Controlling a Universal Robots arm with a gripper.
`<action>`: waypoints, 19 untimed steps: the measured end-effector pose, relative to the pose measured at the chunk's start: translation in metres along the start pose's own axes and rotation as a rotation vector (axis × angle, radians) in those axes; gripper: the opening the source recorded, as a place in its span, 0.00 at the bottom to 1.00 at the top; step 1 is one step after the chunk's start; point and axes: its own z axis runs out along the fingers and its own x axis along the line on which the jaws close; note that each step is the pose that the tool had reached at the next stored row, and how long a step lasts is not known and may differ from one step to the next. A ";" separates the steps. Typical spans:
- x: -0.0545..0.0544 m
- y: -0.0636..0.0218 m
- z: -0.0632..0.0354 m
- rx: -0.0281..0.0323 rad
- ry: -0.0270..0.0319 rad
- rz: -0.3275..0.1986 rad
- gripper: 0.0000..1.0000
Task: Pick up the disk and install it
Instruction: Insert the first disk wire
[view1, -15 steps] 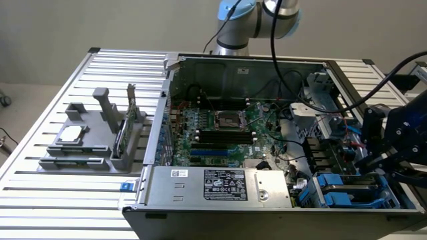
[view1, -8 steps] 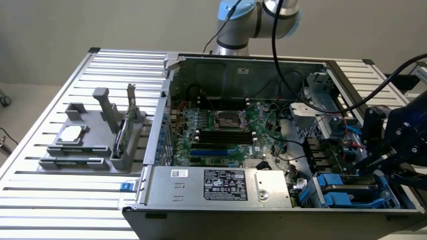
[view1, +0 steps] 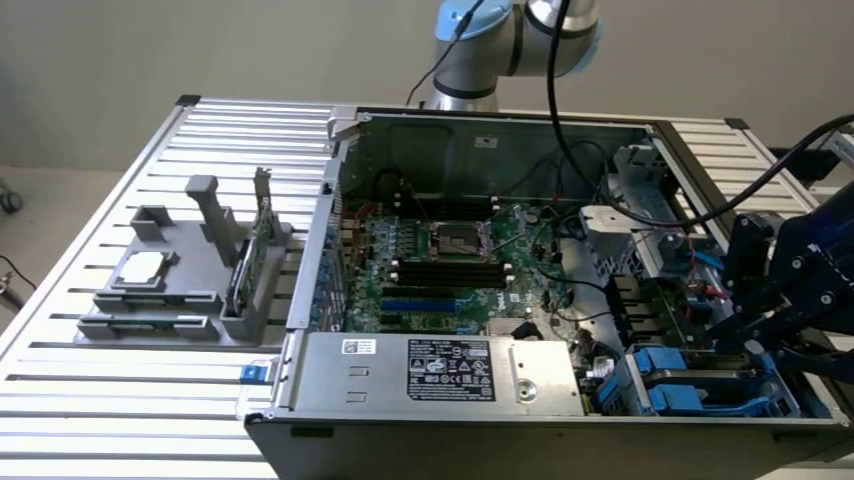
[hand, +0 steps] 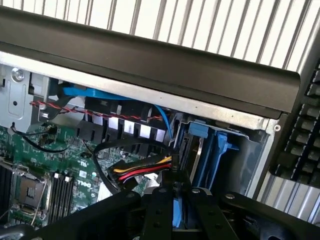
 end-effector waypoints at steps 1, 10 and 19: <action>0.000 0.0000 0.0000 -0.0007 -0.0009 0.011 0.16; -0.001 0.0005 0.0049 -0.0178 0.0063 0.155 0.16; 0.000 0.0021 0.0042 0.0347 -0.0125 0.193 0.16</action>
